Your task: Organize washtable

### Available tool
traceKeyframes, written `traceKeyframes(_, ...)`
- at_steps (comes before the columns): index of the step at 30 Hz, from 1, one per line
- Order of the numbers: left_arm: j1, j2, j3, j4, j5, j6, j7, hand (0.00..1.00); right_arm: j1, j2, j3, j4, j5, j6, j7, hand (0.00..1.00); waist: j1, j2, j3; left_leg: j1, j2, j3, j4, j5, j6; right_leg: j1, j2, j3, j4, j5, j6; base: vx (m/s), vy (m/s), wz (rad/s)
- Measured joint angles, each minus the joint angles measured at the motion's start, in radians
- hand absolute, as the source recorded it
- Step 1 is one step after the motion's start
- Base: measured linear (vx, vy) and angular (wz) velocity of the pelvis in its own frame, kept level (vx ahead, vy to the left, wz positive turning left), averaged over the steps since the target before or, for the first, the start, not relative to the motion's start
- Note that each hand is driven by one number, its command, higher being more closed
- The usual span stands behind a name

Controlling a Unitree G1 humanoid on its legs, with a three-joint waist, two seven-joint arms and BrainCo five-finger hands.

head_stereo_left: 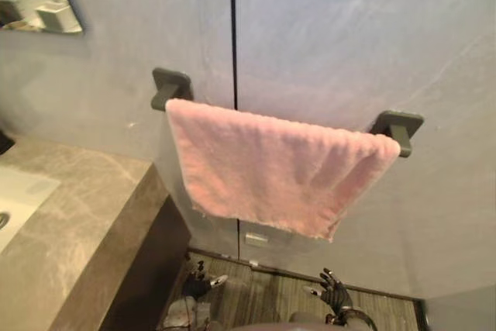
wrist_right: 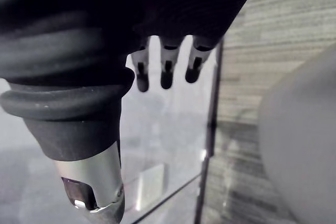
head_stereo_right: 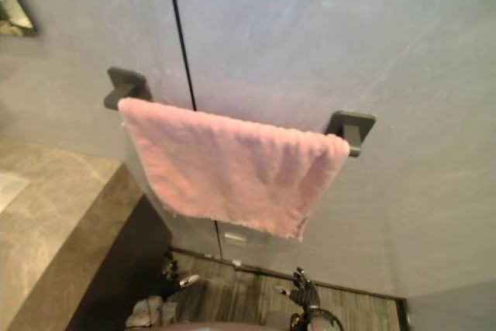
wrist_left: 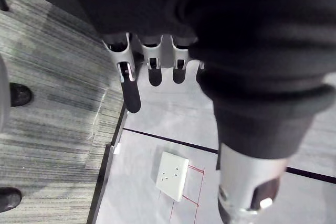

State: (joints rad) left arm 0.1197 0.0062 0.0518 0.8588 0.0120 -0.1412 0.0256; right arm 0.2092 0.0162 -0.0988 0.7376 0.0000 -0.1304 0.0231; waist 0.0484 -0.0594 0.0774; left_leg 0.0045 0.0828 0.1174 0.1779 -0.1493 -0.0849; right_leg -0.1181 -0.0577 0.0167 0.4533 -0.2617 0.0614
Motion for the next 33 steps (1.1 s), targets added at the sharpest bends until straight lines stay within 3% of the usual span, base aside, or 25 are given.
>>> traceKeyframes(2, -0.011, -0.012, -0.001, 0.019, 0.000, 0.001, 0.002, 0.00, -0.030, -0.005, 0.005, 0.015, 0.000, 0.000, -0.001, 0.00, 0.002, 0.025, -0.002, -0.040, 0.019, -0.013, -0.010, 0.035, -0.011, 0.002, 0.021, -0.017, -0.081, 0.025, -0.040, -0.12, -0.171, 0.15)
traceKeyframes(7, -0.019, -0.026, -0.001, 0.012, -0.001, -0.005, 0.005, 0.00, -0.037, -0.019, 0.039, 0.029, -0.003, 0.000, -0.008, 0.00, -0.004, 0.061, 0.043, -0.057, 0.057, -0.083, -0.030, 0.102, -0.038, 0.055, 0.054, -0.119, -0.164, 0.076, -0.084, -0.13, -0.138, 0.56)
traceKeyframes(9, -0.021, -0.027, -0.002, 0.015, 0.000, -0.006, 0.010, 0.00, -0.052, -0.019, 0.041, 0.034, -0.004, 0.000, -0.021, 0.00, -0.007, 0.056, 0.049, -0.081, 0.079, -0.018, -0.014, 0.111, -0.030, 0.041, 0.047, -0.156, -0.177, 0.092, -0.108, -0.20, -0.055, 0.50)
traceKeyframes(10, -0.026, -0.032, -0.002, 0.013, 0.001, -0.005, 0.013, 0.00, -0.055, -0.021, 0.038, 0.034, -0.004, 0.000, -0.027, 0.00, -0.012, 0.060, 0.059, -0.101, 0.093, 0.055, 0.078, 0.090, 0.000, 0.041, 0.030, -0.184, -0.178, 0.100, -0.112, -0.15, -0.004, 0.58)
traceKeyframes(12, -0.022, -0.035, -0.002, 0.013, 0.001, -0.005, 0.019, 0.00, -0.046, -0.040, 0.037, 0.034, -0.006, 0.001, -0.029, 0.00, -0.024, 0.059, 0.059, -0.098, 0.088, 0.103, 0.164, 0.044, 0.027, 0.043, 0.000, -0.216, -0.182, 0.108, -0.101, -0.14, 0.056, 0.65)
traceKeyframes(15, -0.017, -0.034, -0.002, 0.017, 0.003, 0.000, 0.020, 0.00, -0.045, -0.046, 0.016, 0.068, -0.008, 0.001, -0.029, 0.00, -0.037, 0.062, 0.057, -0.047, 0.091, 0.146, 0.232, -0.031, 0.020, 0.046, -0.032, -0.260, -0.203, 0.134, -0.071, -0.14, 0.170, 0.54)
traceKeyframes(17, -0.023, -0.037, -0.002, 0.041, 0.004, 0.000, 0.019, 0.00, -0.054, -0.056, -0.002, 0.087, -0.009, 0.001, -0.029, 0.00, -0.039, 0.086, 0.047, 0.010, 0.082, 0.168, 0.107, -0.046, 0.002, 0.058, -0.027, -0.265, -0.233, 0.163, -0.042, -0.07, 0.233, 0.30)
traceKeyframes(18, -0.026, -0.028, -0.003, 0.055, 0.004, 0.001, 0.020, 0.00, -0.064, -0.048, -0.011, 0.120, -0.009, 0.003, -0.028, 0.00, -0.037, 0.078, 0.045, 0.040, 0.050, 0.170, 0.011, -0.014, 0.014, 0.081, -0.029, -0.262, -0.293, 0.193, -0.019, -0.06, 0.210, 0.25)
traceKeyframes(20, -0.021, -0.004, -0.008, 0.061, 0.005, 0.001, 0.020, 0.00, -0.060, -0.038, -0.013, 0.142, -0.010, 0.003, -0.027, 0.00, -0.038, 0.054, 0.030, 0.078, 0.011, 0.159, -0.076, 0.034, 0.031, 0.125, -0.034, -0.257, -0.388, 0.252, -0.011, -0.06, 0.161, 0.22)
traceKeyframes(23, -0.023, 0.013, -0.020, 0.086, 0.010, 0.001, 0.021, 0.00, -0.065, -0.041, -0.018, 0.169, -0.010, 0.004, -0.028, 0.00, -0.038, 0.053, 0.026, 0.082, -0.024, 0.138, -0.113, 0.055, 0.052, 0.151, -0.053, -0.261, -0.435, 0.285, 0.001, -0.06, 0.118, 0.20)
traceKeyframes(25, -0.022, 0.020, -0.018, 0.093, 0.011, 0.001, 0.020, 0.00, -0.079, -0.045, -0.022, 0.186, -0.011, 0.004, -0.028, 0.00, -0.035, 0.048, 0.024, 0.089, -0.041, 0.132, -0.132, 0.066, 0.061, 0.141, -0.066, -0.257, -0.415, 0.279, 0.002, -0.05, 0.075, 0.08)
traceKeyframes(28, -0.019, 0.034, -0.019, 0.096, 0.010, 0.001, 0.020, 0.00, -0.101, -0.045, -0.020, 0.190, -0.011, 0.010, -0.028, 0.00, -0.038, 0.046, 0.039, 0.081, -0.067, 0.112, -0.112, 0.055, 0.074, 0.050, -0.115, -0.225, -0.193, 0.176, 0.023, -0.05, 0.033, 0.21)
traceKeyframes(31, -0.024, 0.042, -0.018, 0.110, 0.011, 0.002, 0.020, 0.00, -0.104, -0.044, -0.021, 0.188, -0.011, 0.009, -0.028, 0.00, -0.065, 0.036, 0.042, 0.043, -0.095, -0.025, -0.085, 0.054, 0.076, 0.018, -0.091, 0.039, -0.058, 0.117, -0.011, 0.01, -0.029, 1.14)
traceKeyframes(33, -0.026, 0.042, -0.014, 0.110, 0.011, 0.002, 0.021, 0.00, -0.101, -0.043, -0.019, 0.189, -0.011, 0.010, -0.028, 0.00, -0.063, 0.033, 0.041, 0.025, -0.101, -0.095, -0.070, 0.055, 0.072, 0.025, -0.080, 0.115, -0.029, 0.095, -0.012, 0.03, -0.111, 1.34)
